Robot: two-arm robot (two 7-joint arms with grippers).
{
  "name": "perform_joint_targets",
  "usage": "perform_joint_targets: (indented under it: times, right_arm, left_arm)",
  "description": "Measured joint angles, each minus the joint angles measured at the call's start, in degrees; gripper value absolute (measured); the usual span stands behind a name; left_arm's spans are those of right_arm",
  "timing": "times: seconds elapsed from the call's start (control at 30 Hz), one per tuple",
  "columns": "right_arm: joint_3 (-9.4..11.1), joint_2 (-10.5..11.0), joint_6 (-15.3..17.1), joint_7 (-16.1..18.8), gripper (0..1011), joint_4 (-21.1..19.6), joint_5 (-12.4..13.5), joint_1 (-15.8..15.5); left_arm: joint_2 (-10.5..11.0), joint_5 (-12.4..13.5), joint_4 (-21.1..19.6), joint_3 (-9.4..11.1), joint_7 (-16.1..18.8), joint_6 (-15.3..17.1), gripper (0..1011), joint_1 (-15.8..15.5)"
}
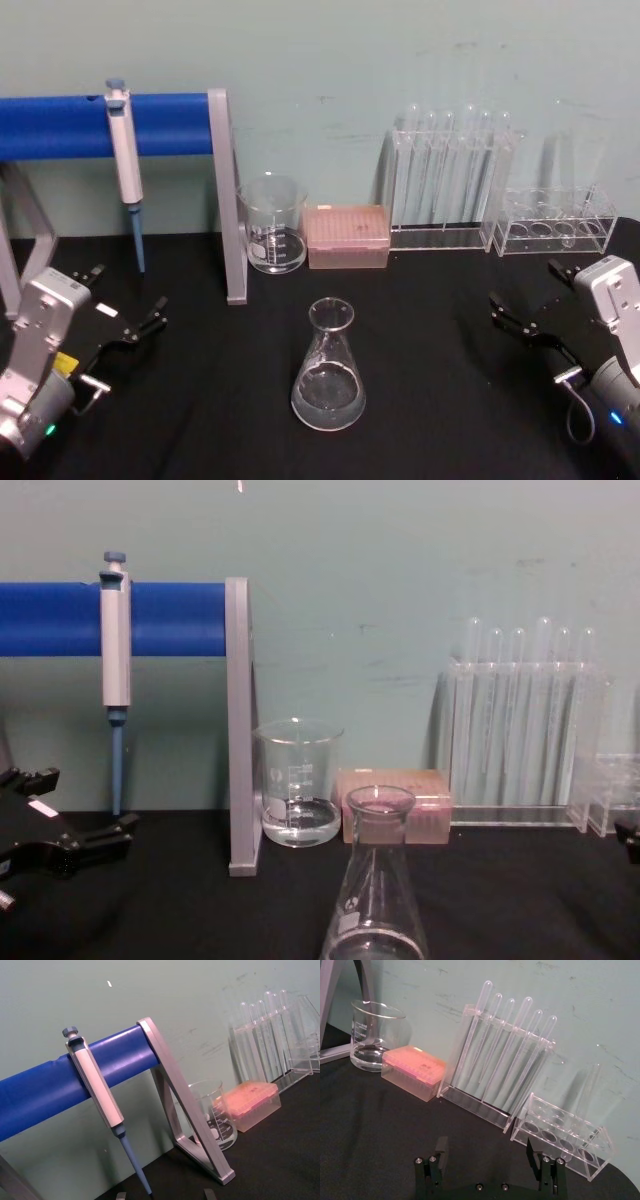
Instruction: Grasp the erlenmeyer flask with one hand, shake it three times, then place it back.
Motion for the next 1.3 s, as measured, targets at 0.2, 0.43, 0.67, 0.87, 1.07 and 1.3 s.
perform_joint_targets:
  times: [0.2,0.43,0.67,0.87,1.07,1.3]
  right_arm:
    - [0.0,0.0,0.0,0.0,1000,0.0,0.0,0.0]
    - [0.0,0.0,0.0,0.0,1000,0.0,0.0,0.0]
    - [0.0,0.0,0.0,0.0,1000,0.0,0.0,0.0]
    - [0.0,0.0,0.0,0.0,1000,0.0,0.0,0.0]
    - [0.0,0.0,0.0,0.0,1000,0.0,0.0,0.0]
    - [1.2,0.3,0.1,0.1,1000,-0.8,0.4,-0.9]
  left_arm:
    - [0.0,0.0,0.0,0.0,0.0,0.0,1001,0.0]
    - [0.0,0.0,0.0,0.0,0.0,0.0,1001,0.0]
    - [0.0,0.0,0.0,0.0,0.0,0.0,1000,0.0]
    - [0.0,0.0,0.0,0.0,0.0,0.0,1001,0.0]
    - [0.0,0.0,0.0,0.0,0.0,0.0,1001,0.0]
    - [0.0,0.0,0.0,0.0,0.0,0.0,1001,0.0]
